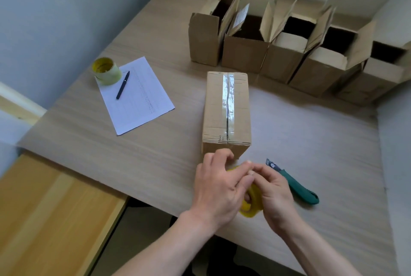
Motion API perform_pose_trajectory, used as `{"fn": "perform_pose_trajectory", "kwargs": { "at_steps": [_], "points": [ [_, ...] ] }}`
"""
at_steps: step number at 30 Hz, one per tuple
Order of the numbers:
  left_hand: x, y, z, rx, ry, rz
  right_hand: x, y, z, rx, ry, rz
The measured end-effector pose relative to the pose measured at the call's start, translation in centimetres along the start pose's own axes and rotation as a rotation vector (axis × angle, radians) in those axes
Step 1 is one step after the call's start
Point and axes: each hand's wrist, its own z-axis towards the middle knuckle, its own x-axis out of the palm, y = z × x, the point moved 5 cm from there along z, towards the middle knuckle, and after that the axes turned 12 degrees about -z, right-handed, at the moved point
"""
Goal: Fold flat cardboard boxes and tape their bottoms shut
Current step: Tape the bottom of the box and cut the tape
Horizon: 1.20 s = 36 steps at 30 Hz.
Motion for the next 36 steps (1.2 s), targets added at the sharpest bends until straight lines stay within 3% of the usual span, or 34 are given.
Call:
{"fn": "perform_pose_trajectory", "kwargs": {
  "at_steps": [4, 5, 8, 10, 14, 21, 28, 31, 34, 36],
  "points": [
    [-4.4, 1.6, 3.4, 0.187, -0.196, 0.046, -2.3, 0.0, 0.9, 0.025, -0.224, -0.155],
    [-4.6, 2.3, 5.1, 0.195, -0.137, 0.118, -2.9, -0.1, 1.0, 0.038, -0.264, -0.159],
    [-1.2, 5.0, 9.0, 0.163, 0.360, 0.314, -3.5, -0.8, 1.2, 0.073, -0.328, -0.142],
    [1.2, 7.4, 9.9, 0.171, 0.569, 0.379, -3.3, -0.6, 1.0, 0.051, -0.373, -0.113],
    [1.7, 9.6, 10.7, 0.256, 0.528, 0.232, -2.0, 1.8, 1.3, -0.057, -0.385, -0.206],
    [1.1, 10.7, 12.8, 0.355, 0.577, 0.142, 1.5, 6.6, 4.1, -0.088, -0.292, -1.036],
    [0.8, 9.7, 13.7, 0.349, 0.716, 0.216, 3.1, 7.1, 3.3, 0.045, -0.263, -0.978],
    [-1.6, 8.3, 13.0, 0.358, 0.638, 0.143, 3.8, 6.9, 2.9, 0.079, -0.241, -0.933],
    [-5.4, 6.9, 10.1, 0.456, 0.329, -0.099, 4.5, 6.5, 2.5, 0.083, -0.215, -0.908],
    [-6.4, 7.0, 8.0, 0.329, 0.272, -0.244, 5.1, 6.3, 2.1, 0.073, -0.179, -0.889]
  ]
}}
